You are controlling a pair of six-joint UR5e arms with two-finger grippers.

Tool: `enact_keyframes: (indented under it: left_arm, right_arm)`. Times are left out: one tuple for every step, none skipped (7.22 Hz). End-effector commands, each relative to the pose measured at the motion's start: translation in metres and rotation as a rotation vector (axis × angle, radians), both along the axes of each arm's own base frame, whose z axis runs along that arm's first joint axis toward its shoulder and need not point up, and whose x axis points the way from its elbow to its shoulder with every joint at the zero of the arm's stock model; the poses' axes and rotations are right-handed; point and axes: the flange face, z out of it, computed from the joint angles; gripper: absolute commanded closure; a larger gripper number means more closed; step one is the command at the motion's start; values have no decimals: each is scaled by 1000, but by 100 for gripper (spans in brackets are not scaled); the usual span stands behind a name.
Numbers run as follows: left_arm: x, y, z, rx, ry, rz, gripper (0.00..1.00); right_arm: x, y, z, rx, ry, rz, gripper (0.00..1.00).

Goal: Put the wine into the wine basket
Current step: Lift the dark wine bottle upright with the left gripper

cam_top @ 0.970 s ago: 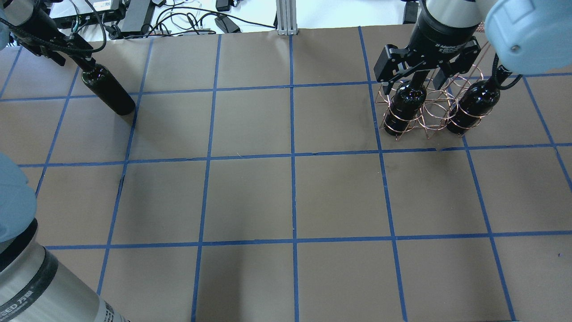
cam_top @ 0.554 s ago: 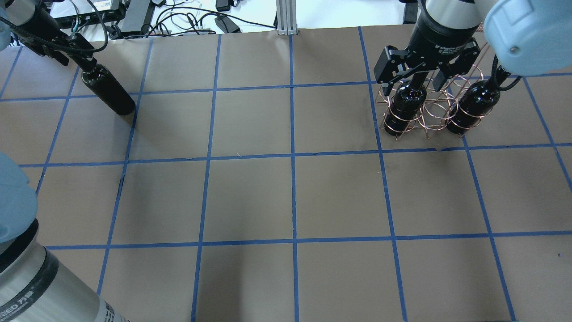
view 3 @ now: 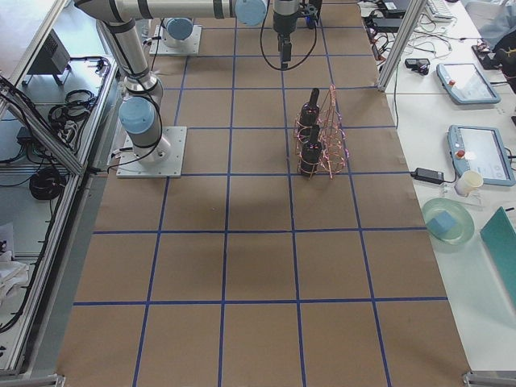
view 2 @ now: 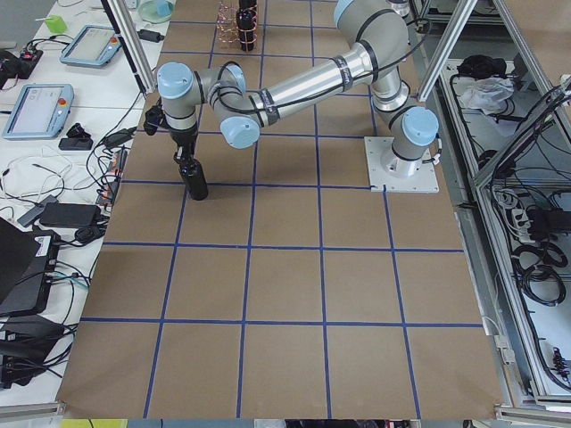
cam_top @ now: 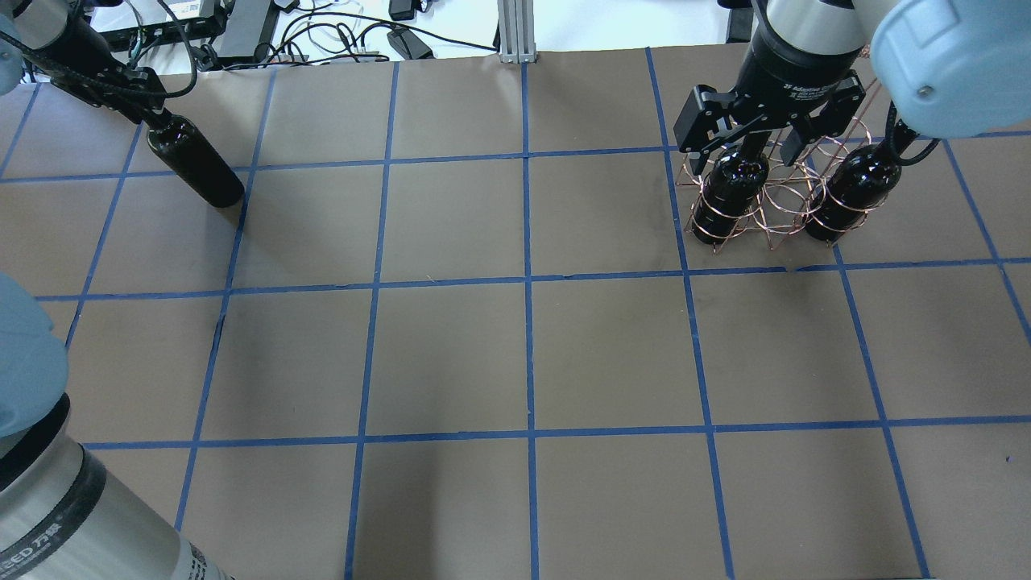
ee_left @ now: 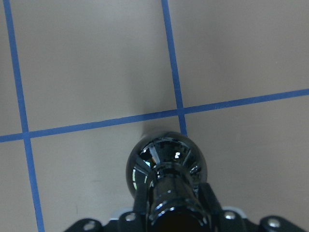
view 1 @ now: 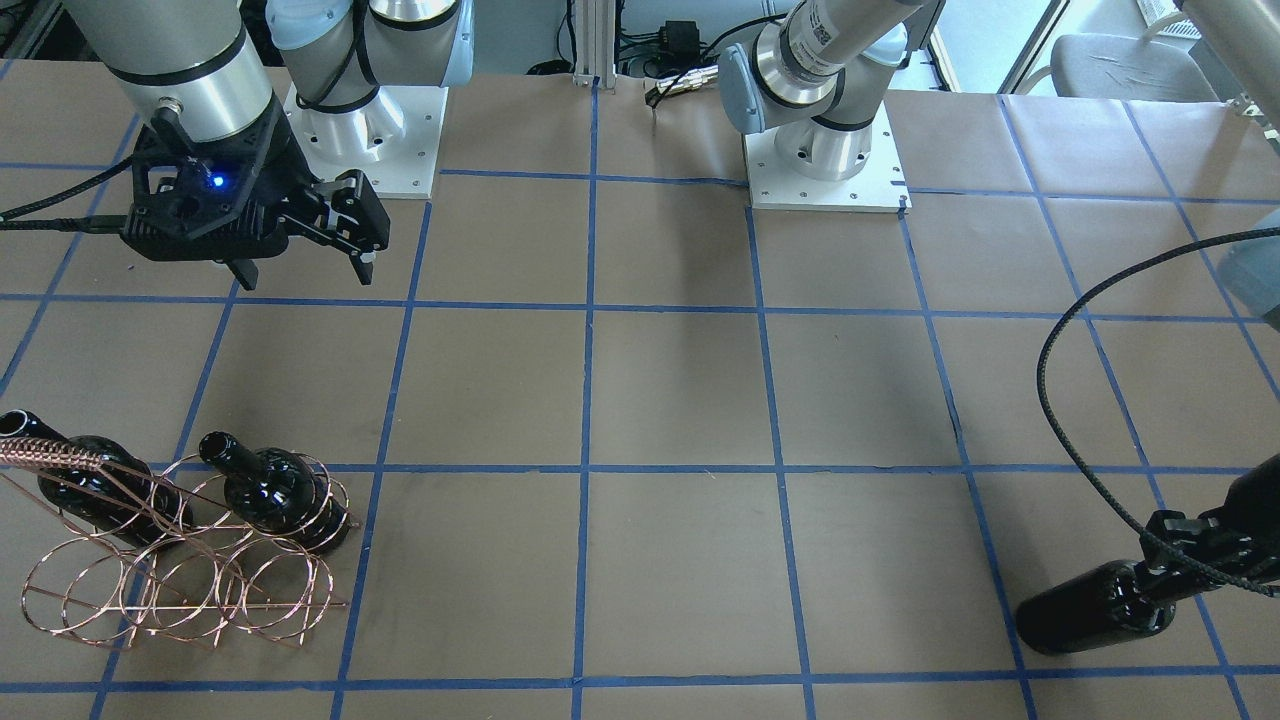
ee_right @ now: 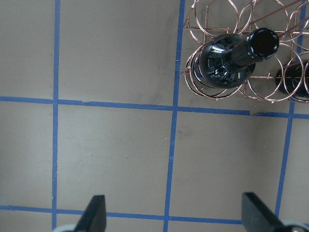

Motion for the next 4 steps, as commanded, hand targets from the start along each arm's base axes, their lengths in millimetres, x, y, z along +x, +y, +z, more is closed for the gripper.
enact_keyframes:
  left_arm:
    - [0, 1, 2, -2, -5, -20, 100]
    - [-1, 3, 6, -6, -7, -21, 100]
    - [-1, 4, 10, -10, -9, -21, 100]
    - [-14, 5, 22, -21, -13, -17, 100]
  right_arm:
    - [0, 0, 0, 0, 1, 0, 0]
    - [0, 0, 0, 0, 1, 0, 0]
    - [0, 0, 0, 0, 2, 0, 0]
    - [0, 0, 0, 0, 2, 0, 0]
